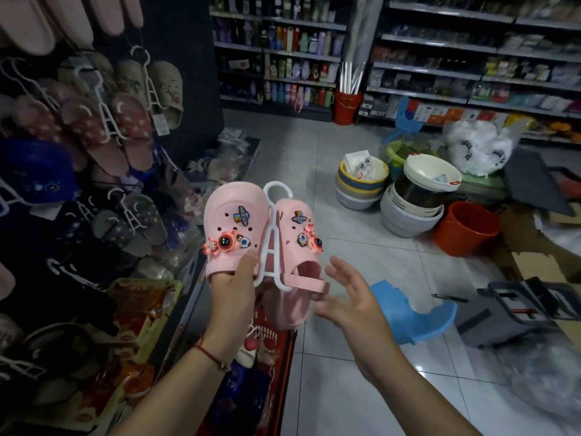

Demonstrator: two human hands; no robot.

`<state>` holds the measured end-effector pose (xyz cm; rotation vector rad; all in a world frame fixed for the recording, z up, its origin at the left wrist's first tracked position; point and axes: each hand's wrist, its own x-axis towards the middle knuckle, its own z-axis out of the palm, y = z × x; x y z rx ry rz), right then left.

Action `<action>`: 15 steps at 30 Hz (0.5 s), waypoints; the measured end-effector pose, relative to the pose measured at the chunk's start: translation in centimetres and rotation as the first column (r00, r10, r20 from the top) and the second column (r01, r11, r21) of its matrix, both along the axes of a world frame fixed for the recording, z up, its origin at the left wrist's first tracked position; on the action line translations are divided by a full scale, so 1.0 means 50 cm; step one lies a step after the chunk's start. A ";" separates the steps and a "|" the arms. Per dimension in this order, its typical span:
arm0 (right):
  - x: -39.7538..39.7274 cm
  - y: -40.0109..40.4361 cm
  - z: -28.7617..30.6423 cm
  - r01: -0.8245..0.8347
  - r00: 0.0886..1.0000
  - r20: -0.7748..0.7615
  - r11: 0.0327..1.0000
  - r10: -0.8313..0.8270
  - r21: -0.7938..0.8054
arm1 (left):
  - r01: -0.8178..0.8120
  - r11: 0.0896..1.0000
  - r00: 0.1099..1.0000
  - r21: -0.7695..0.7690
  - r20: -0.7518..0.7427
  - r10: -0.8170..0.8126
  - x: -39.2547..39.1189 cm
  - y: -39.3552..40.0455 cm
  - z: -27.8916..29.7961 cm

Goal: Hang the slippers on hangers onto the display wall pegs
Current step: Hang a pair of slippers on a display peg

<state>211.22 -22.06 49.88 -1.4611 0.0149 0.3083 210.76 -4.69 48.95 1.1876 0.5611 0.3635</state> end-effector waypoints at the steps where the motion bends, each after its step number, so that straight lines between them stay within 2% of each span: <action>1: 0.007 0.004 0.003 0.003 0.998 0.055 0.994 0.003 -0.109 | 0.023 1.000 1.000 0.007 0.009 -0.023 0.002 0.006 0.007; 3: 0.025 0.017 0.006 0.033 0.985 0.174 0.946 0.024 -0.321 | 0.078 0.997 0.997 0.002 0.019 -0.078 0.008 0.022 0.016; 5: 0.049 0.036 0.019 0.087 0.967 0.250 0.879 0.038 -0.468 | 0.126 0.991 0.992 -0.037 0.015 -0.126 0.015 0.042 0.023; 7: 0.082 0.057 0.036 0.075 0.981 0.191 0.870 0.022 -0.487 | 0.158 0.984 0.988 -0.079 0.014 -0.157 0.024 0.064 0.030; 9: 0.116 0.078 0.046 -0.029 0.999 0.022 0.956 0.037 -0.291 | 0.176 0.978 0.984 -0.110 0.015 -0.176 0.034 0.090 0.038; 11: 0.142 0.104 0.045 -0.136 0.988 -0.082 0.990 0.132 -0.040 | 0.211 0.970 0.978 -0.124 0.019 -0.210 0.046 0.119 0.049; 15: 0.158 0.159 0.035 -0.119 0.989 -0.079 0.989 0.126 0.088 | 0.277 0.945 0.960 -0.176 0.014 -0.279 0.062 0.176 0.062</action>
